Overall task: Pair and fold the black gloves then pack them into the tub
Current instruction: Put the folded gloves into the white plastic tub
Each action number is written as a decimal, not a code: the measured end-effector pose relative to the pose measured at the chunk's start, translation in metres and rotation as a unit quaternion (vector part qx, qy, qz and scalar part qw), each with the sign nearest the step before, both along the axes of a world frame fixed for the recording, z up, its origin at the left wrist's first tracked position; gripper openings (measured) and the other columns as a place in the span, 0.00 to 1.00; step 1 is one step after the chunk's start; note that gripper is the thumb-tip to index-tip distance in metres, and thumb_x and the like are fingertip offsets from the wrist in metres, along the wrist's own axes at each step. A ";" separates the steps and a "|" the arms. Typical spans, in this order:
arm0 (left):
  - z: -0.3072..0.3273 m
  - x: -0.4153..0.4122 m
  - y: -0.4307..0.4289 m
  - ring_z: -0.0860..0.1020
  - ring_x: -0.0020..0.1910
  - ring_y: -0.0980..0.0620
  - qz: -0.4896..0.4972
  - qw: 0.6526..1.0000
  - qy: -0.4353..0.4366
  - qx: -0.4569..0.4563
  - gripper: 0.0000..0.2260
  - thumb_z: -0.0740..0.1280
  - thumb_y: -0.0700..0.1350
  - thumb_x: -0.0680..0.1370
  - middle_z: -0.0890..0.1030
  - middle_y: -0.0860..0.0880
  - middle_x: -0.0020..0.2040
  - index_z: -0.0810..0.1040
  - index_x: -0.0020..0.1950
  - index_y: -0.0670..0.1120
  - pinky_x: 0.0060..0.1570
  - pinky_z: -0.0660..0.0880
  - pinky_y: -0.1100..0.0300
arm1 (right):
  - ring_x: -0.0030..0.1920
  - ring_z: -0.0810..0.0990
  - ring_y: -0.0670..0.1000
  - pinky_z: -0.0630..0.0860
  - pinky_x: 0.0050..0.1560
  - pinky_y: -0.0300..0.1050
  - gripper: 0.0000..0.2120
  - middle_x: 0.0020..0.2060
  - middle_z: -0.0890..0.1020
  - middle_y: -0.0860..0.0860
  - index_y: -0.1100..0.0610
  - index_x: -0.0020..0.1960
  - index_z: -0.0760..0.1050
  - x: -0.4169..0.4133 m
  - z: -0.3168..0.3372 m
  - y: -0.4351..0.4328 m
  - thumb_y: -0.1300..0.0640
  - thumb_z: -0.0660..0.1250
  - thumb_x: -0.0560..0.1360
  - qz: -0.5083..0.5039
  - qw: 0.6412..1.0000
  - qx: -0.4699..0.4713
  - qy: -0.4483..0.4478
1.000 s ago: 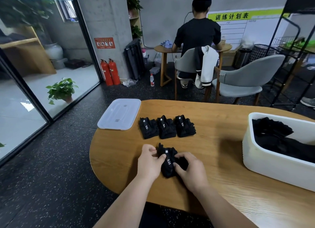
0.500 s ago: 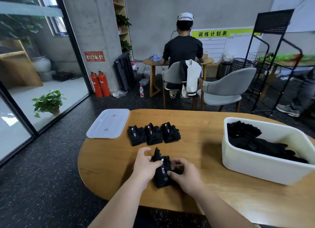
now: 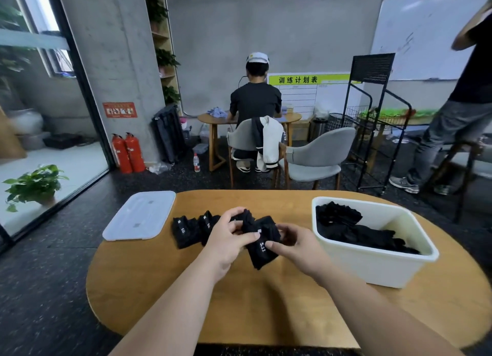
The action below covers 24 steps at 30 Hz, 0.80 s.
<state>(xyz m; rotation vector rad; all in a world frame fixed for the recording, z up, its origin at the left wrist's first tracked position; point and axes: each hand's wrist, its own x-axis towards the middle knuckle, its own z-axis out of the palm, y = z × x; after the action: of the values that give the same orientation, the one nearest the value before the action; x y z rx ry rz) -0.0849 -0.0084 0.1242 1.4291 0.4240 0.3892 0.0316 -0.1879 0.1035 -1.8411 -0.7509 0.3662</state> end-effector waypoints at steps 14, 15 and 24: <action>0.033 0.072 -0.061 0.79 0.59 0.59 -0.065 0.987 0.004 0.149 0.28 0.83 0.44 0.72 0.79 0.57 0.64 0.78 0.65 0.67 0.62 0.73 0.54 | 0.51 0.85 0.41 0.82 0.57 0.50 0.13 0.48 0.87 0.38 0.43 0.59 0.83 0.062 0.071 -0.082 0.48 0.77 0.76 -0.047 0.979 -0.124 -0.154; 0.033 0.079 -0.067 0.81 0.59 0.56 -0.068 0.986 0.004 0.150 0.29 0.82 0.43 0.72 0.80 0.57 0.64 0.78 0.65 0.67 0.63 0.75 0.52 | 0.51 0.85 0.41 0.82 0.56 0.48 0.12 0.48 0.87 0.39 0.43 0.58 0.83 0.067 0.076 -0.091 0.51 0.77 0.76 -0.054 0.977 -0.130 -0.162; 0.026 0.126 -0.102 0.83 0.57 0.59 -0.124 0.975 0.017 0.181 0.26 0.78 0.37 0.76 0.81 0.53 0.62 0.76 0.68 0.57 0.60 0.80 0.57 | 0.53 0.82 0.50 0.78 0.54 0.48 0.20 0.49 0.83 0.41 0.44 0.65 0.80 0.121 0.105 -0.155 0.51 0.79 0.76 -0.133 0.943 -0.229 -0.200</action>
<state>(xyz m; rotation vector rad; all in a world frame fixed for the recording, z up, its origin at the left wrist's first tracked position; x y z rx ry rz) 0.0411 -0.1102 0.1501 1.8234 0.2016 0.2470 0.1522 -0.3426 0.2085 -2.4710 -0.7107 -0.0229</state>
